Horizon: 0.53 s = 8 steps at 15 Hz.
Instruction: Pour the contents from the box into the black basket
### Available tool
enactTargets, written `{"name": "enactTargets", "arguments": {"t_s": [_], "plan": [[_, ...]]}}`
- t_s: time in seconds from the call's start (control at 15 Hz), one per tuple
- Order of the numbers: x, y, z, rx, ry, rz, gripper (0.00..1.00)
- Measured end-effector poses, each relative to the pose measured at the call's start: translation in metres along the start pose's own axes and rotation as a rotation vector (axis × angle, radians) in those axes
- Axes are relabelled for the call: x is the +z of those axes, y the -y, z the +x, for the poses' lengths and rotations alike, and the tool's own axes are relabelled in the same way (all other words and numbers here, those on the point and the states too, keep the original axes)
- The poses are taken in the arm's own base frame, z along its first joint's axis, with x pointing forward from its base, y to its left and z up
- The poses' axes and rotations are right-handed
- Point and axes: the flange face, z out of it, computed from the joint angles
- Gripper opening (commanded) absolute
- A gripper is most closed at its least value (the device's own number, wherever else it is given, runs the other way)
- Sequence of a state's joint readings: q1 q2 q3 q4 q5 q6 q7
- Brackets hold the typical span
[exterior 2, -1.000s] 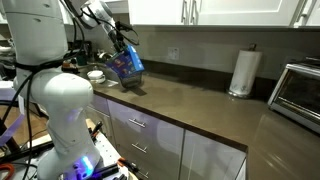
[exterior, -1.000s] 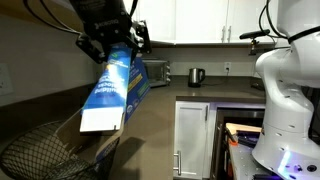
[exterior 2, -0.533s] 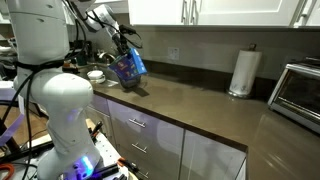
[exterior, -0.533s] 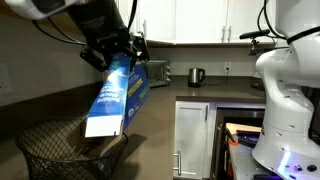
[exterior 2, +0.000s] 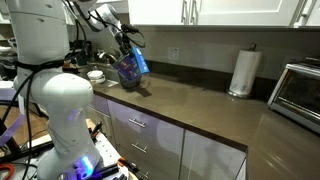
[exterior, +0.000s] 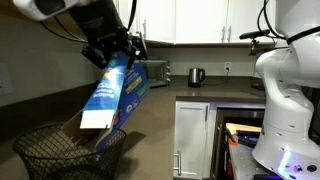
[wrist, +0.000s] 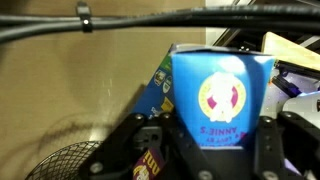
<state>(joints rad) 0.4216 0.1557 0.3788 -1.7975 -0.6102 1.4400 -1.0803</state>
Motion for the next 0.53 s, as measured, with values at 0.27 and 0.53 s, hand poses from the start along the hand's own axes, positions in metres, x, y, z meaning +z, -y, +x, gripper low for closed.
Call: {"name": "enactTargets", "arguments": {"t_s": [0.27, 0.53], "plan": [[-0.002, 0.002, -0.001, 0.03, 0.027, 0.003, 0.06], [-0.009, 0.011, 0.008, 0.051, 0.097, -0.001, 0.06]]}}
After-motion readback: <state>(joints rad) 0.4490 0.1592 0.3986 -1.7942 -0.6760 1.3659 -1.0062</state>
